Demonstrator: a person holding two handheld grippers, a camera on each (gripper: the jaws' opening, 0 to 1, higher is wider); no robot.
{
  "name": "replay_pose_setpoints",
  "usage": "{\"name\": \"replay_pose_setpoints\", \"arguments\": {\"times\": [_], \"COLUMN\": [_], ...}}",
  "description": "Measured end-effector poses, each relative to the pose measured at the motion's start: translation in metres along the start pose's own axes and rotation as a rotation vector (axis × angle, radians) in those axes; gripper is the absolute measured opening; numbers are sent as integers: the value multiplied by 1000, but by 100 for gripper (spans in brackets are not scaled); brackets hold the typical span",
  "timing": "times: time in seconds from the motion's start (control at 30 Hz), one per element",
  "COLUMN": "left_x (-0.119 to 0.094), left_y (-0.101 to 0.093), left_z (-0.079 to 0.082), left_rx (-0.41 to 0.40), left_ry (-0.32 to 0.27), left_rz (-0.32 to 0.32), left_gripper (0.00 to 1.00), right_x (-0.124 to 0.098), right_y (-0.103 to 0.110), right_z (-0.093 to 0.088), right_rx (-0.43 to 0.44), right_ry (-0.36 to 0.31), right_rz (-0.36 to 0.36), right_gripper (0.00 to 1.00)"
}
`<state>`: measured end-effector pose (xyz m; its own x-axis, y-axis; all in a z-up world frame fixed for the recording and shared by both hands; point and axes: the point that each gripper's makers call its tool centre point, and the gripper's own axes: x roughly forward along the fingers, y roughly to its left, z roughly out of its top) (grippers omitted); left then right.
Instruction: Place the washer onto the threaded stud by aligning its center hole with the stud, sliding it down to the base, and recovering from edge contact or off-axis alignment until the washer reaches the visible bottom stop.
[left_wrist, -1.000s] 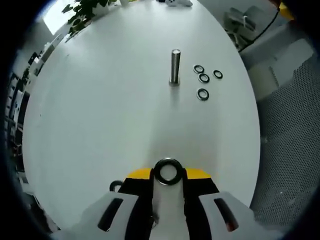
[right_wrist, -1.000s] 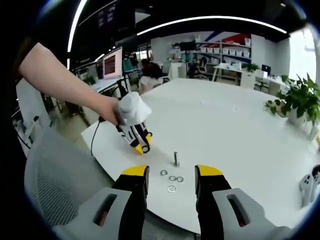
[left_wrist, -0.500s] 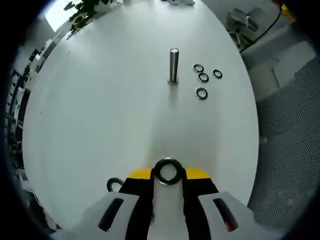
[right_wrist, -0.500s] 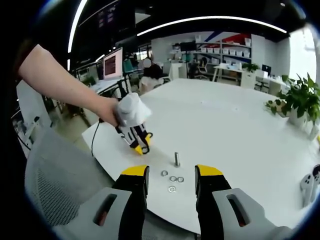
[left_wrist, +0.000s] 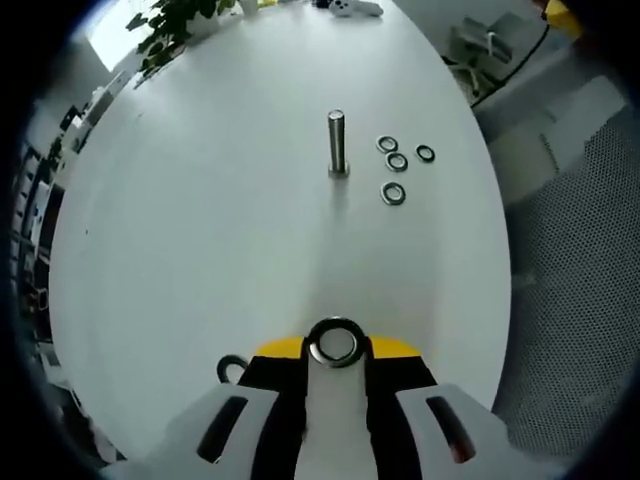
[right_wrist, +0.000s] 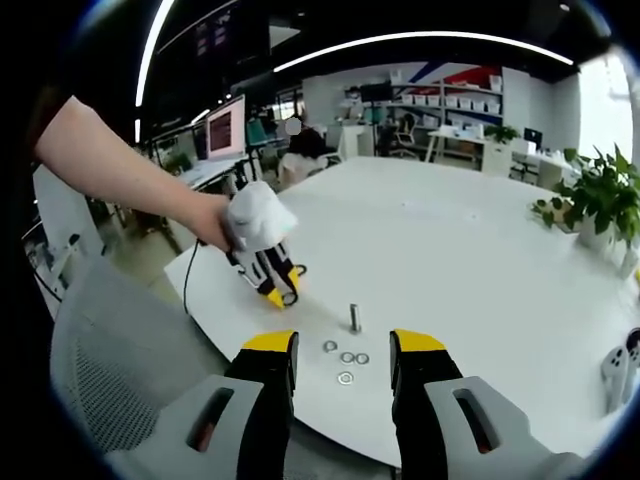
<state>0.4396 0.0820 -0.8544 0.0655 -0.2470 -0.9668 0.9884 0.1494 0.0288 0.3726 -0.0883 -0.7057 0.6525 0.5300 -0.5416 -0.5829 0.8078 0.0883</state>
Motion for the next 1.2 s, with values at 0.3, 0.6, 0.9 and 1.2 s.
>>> {"name": "replay_pose_setpoints", "arguments": {"times": [0.3,0.6,0.9,1.2], "left_x": [-17,-38,-59,-84], "left_y": [4,12,22,33], "left_z": [1,-1,-13,-24], "left_rx": [-35,-105,-156,-178], "left_ry": [-60,-128,-158,-168], "left_rz": [34,70,107,149], "left_gripper": [19,19,19,19], "right_x": [0,1,1,1], "right_y": [1,2,2,2], "right_z": [0,0,0,0], "right_rx": [-2,-4,6,11], "right_ry": [2,4,2,-2], "right_rz": [3,11,12,16], "right_gripper": [39,39,39,39]}}
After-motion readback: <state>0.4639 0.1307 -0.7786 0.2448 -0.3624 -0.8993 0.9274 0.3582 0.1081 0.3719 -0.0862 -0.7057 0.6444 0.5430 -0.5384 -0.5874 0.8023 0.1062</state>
